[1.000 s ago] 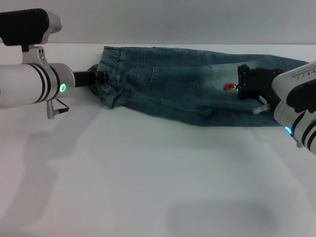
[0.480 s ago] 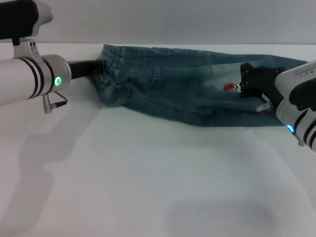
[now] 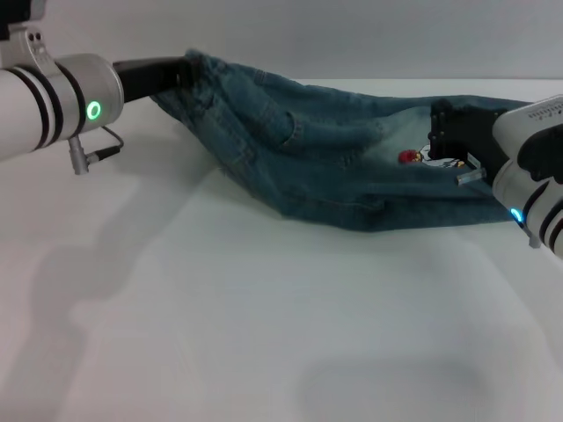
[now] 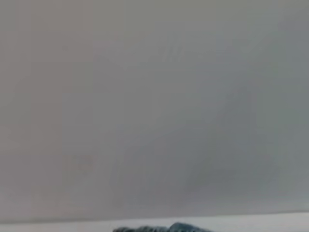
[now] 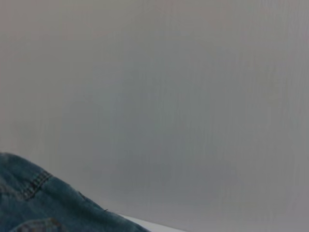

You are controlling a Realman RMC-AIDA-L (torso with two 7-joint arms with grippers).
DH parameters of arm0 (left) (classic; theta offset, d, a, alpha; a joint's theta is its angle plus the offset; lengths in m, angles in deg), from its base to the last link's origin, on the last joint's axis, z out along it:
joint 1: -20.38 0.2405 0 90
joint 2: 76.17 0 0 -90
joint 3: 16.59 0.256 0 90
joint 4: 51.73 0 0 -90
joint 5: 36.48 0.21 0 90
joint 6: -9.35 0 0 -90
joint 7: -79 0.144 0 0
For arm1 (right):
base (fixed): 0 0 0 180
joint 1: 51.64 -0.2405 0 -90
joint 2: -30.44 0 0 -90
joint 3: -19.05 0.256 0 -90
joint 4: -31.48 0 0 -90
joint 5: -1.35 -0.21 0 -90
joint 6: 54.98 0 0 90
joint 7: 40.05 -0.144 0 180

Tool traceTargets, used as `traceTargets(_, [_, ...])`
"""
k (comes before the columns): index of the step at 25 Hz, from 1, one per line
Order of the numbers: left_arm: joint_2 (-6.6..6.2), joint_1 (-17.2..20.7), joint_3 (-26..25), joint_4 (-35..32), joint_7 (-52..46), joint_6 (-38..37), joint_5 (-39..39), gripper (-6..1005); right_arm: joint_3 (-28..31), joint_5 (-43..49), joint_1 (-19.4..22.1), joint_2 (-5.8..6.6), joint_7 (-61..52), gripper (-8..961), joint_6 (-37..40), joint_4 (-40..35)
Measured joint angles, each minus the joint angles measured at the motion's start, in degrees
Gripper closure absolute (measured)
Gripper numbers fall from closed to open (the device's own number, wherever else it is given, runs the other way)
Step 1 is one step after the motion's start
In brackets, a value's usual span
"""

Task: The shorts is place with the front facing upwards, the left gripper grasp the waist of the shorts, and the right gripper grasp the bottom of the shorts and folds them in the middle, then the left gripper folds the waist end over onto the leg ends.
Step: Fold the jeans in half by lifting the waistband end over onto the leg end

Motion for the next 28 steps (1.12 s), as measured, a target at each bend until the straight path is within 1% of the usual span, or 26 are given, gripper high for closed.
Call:
traceTargets(3, [-0.03,1.38,0.35,4.36,0.0,0.57,-0.25,925,0.16,-0.85,-1.44,-0.03,-0.01,953,-0.03,-1.46])
traceTargets(5, [-0.03,2.21,0.61,7.14,0.0,0.83,-0.31,925,0.15,-3.24,-3.42,-0.05,-0.03,954,-0.25,-3.67])
traceTargets(7, [-0.03,2.83,0.88,9.68,0.0,1.14,-0.43,926,0.08,-4.18,-4.23,-0.05,-0.03,954,-0.41,-4.52])
traceTargets(11, [-0.03,3.46,1.53,13.24,0.02,1.27,-0.73,927,-0.43,-5.43,-7.56,-0.15,-0.23,954,-0.82,-7.94])
traceTargets(15, [-0.03,3.53,2.03,15.12,0.03,1.35,-0.8,929,-1.93,-6.54,-10.8,-0.23,-1.13,954,-0.9,-10.43])
traceTargets(18, [-0.03,3.49,2.33,15.85,0.04,1.36,-0.82,930,-2.96,-6.71,-12.17,-0.26,-1.59,954,-0.91,-10.65])
traceTargets(20, [-0.03,3.31,2.63,16.21,0.06,1.36,-0.92,931,-5.21,-6.73,-13.14,-0.32,-4.02,954,-0.91,-10.53])
traceTargets(21, [-0.03,3.3,2.7,16.25,0.06,1.36,-0.94,931,-5.21,-6.73,-13.14,-0.32,-4.02,954,-0.91,-10.53])
traceTargets(24, [-0.03,3.19,2.91,16.4,0.13,1.36,-1.07,933,-8.17,-6.76,-14.22,-0.32,-7.25,954,-0.77,-10.78])
traceTargets(25, [-0.03,3.04,3.0,16.45,0.42,1.36,-1.32,933,-10.03,-6.77,-14.71,-0.33,-8.85,954,-0.58,-10.94])
traceTargets(26, [-0.03,3.04,3.0,16.45,0.42,1.36,-1.32,933,-10.03,-6.77,-14.71,-0.33,-8.85,954,-0.58,-10.94])
traceTargets(28, [-0.03,2.97,2.99,16.63,1.91,1.36,-2.75,932,-12.02,-6.79,-15.02,-0.33,-10.63,954,-0.37,-10.79])
